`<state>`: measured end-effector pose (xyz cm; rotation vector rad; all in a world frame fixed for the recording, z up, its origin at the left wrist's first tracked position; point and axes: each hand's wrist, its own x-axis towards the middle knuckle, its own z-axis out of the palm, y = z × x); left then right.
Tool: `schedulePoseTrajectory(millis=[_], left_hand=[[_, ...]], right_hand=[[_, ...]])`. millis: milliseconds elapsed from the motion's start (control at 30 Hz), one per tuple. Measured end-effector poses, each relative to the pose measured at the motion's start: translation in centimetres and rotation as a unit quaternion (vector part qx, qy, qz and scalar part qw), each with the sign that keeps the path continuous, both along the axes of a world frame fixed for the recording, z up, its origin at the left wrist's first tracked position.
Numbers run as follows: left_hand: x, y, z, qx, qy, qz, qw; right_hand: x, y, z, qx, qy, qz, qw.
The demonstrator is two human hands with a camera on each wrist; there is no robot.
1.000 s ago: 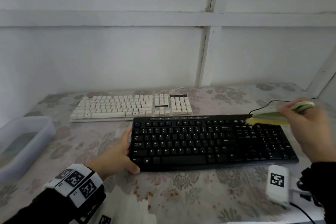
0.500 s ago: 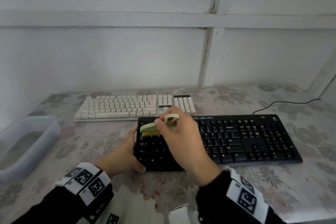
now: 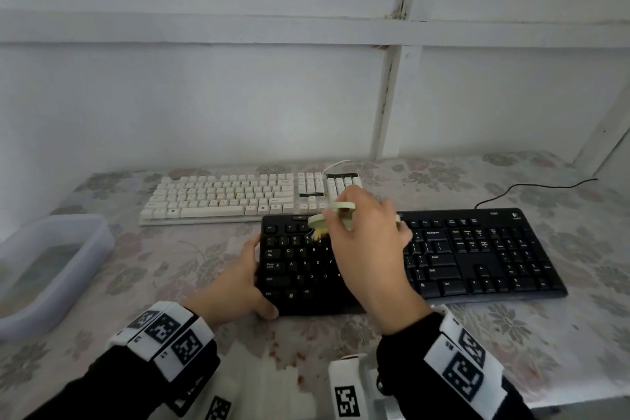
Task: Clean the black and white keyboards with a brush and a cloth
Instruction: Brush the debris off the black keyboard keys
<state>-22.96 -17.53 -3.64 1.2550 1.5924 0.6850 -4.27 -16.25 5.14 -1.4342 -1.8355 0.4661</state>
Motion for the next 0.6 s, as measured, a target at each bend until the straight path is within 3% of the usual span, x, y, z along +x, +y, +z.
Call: schedulePoseTrajectory(millis=[167,267,467,600], left_hand=[[0.4,-0.2,0.6,0.012,0.006,-0.005,1.0],[0.4,-0.3,0.7,0.016,0.018,-0.011,1.0],[0.3,-0.2,0.3,0.012,-0.02,-0.004,1.0],[0.2,-0.1,0.2,0.007,-0.007,-0.004,1.0]], right_hand=[[-1.8,-1.0,-0.3,-0.041,0.129,0.078,0.988],[-2.3,-1.5,-1.0,-0.054,0.09,0.076,0.992],[1.4,-0.3,-0.9,-0.025,0.048,-0.021,0.998],[0.8,-0.5,-0.3,-0.013,0.115,0.025,0.993]])
